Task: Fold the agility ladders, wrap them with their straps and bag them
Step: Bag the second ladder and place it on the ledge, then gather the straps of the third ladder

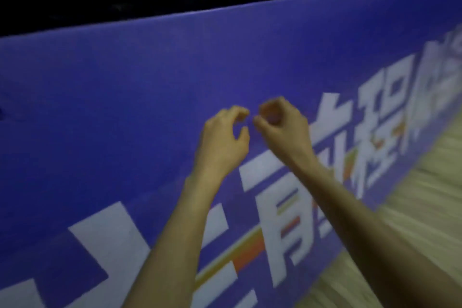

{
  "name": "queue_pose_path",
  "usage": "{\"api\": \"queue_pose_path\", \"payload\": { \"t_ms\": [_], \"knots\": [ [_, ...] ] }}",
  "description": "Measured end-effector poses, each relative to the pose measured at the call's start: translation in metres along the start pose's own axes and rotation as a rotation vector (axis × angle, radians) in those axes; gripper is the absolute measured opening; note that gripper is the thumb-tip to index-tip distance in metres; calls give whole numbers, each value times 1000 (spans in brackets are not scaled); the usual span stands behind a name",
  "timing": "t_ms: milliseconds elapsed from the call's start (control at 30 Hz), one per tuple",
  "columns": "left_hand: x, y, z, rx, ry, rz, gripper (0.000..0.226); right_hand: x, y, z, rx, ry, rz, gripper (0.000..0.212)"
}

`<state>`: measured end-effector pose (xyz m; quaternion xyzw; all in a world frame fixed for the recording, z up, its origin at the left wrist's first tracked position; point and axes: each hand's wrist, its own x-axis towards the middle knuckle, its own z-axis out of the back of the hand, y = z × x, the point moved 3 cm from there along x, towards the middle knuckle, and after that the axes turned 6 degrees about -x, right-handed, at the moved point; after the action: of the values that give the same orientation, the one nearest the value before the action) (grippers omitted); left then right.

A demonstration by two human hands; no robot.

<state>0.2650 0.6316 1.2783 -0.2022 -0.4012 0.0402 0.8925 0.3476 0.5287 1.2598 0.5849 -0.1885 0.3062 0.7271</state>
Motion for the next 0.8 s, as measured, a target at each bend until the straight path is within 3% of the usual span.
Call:
{"api": "queue_pose_path", "payload": {
  "t_ms": [133, 333, 633, 800],
  "knots": [
    [-75, -30, -65, -242, 143, 133, 24, -95, -52, 53, -71, 34, -193, 16],
    [-162, -125, -139, -494, 344, 136, 20, -211, -86, 178, -147, -128, -414, 18],
    [-330, -335, -213, -771, 712, 87, 18, -416, -81, 398, -379, -413, -699, 15],
    [-409, -420, -228, -867, 865, 76, 20, -497, -73, 473, -431, -538, -815, 16]
  ]
}}
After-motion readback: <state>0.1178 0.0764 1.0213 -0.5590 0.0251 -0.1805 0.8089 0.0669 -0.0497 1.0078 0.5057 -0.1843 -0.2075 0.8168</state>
